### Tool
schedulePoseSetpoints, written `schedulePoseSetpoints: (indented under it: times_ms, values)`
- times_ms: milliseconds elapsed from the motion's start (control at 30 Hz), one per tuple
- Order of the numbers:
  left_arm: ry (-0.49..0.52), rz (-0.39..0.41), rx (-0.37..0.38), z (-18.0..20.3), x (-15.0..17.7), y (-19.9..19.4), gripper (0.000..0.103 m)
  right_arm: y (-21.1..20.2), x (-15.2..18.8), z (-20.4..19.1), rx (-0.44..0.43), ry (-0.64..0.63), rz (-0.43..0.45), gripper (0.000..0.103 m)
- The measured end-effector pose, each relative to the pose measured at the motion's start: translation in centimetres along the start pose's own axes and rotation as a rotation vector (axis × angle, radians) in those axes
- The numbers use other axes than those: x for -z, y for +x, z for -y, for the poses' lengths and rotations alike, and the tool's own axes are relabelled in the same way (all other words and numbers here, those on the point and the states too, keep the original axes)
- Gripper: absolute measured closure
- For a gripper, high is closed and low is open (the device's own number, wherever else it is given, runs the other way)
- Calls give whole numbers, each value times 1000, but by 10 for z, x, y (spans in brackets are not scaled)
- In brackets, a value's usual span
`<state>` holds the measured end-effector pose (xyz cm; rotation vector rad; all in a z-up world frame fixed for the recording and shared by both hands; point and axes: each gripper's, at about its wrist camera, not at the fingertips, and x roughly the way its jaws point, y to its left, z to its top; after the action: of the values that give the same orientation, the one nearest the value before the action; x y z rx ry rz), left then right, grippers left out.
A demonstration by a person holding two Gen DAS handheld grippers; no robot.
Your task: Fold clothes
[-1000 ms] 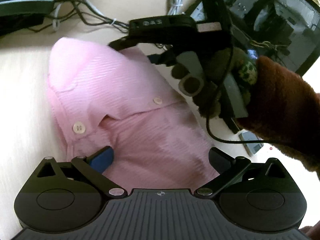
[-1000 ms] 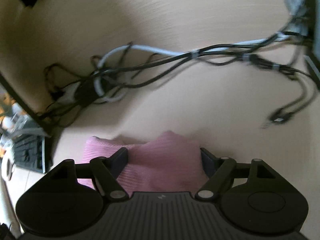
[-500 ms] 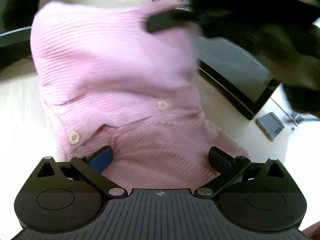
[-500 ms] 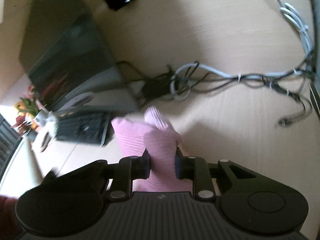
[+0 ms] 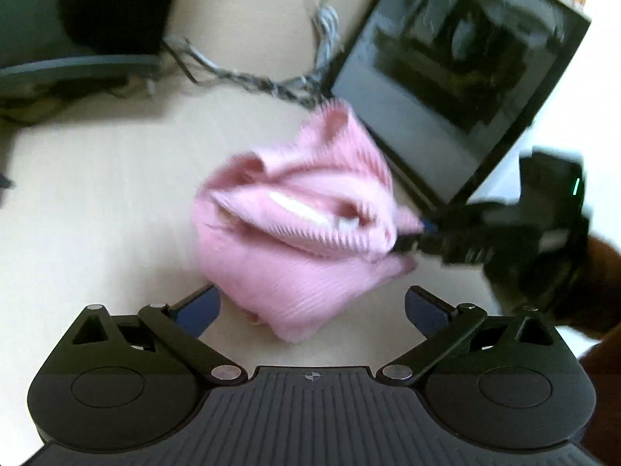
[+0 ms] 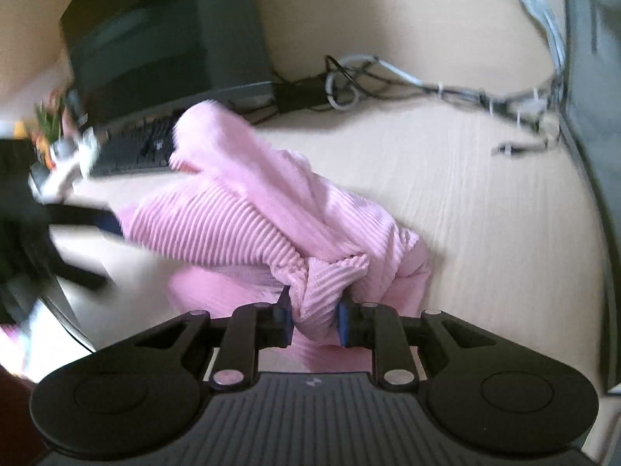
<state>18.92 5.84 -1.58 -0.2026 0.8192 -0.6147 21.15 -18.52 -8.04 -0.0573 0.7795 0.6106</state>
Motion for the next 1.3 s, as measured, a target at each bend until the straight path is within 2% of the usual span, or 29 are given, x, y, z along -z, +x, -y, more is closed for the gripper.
schedulePoseSetpoints:
  times_ms: [67,200,333,367,400,433,467,533,600,733,800,900,967,1033,1167,1300]
  values:
    - [3,75,-12,3,-15,-19,0,0,7,-10,37,-82,12,83]
    - [55,191,-35,20,-60,-10,0,-1,13,-26,83,-190,20,83]
    - [86,170,-96,27,-87,46,0,-4,17,-33,111,-263,10,83]
    - [85,140,-131,25,-86,58,5,-7,18,-33,115,-270,9,83]
    - [79,108,-156,22,-81,67,23,-11,16,-32,122,-273,13,83]
    - [74,76,-182,19,-76,75,33,-15,15,-30,130,-276,20,82]
    - [65,50,-195,16,-69,80,38,-22,13,-26,130,-260,25,81]
    - [39,33,-165,13,-48,74,39,-38,10,-17,124,-216,36,74]
    - [59,23,-128,18,-28,65,39,-55,4,-5,91,-146,41,63]
    - [78,14,-97,29,1,54,37,-78,-11,6,29,-47,91,57]
    - [74,18,-102,32,9,51,36,-86,-21,9,19,-24,131,34]
    - [81,23,-110,38,14,45,29,-98,-32,12,52,-70,159,22]
    - [85,35,-82,44,16,41,26,-106,-36,16,129,-112,157,22]
    - [94,50,-45,52,16,37,25,-118,-37,26,166,-89,163,22]
    - [136,26,83,75,17,45,18,-133,-28,45,96,100,184,20]
    - [180,-50,170,95,24,68,12,-116,-7,50,44,288,184,20]
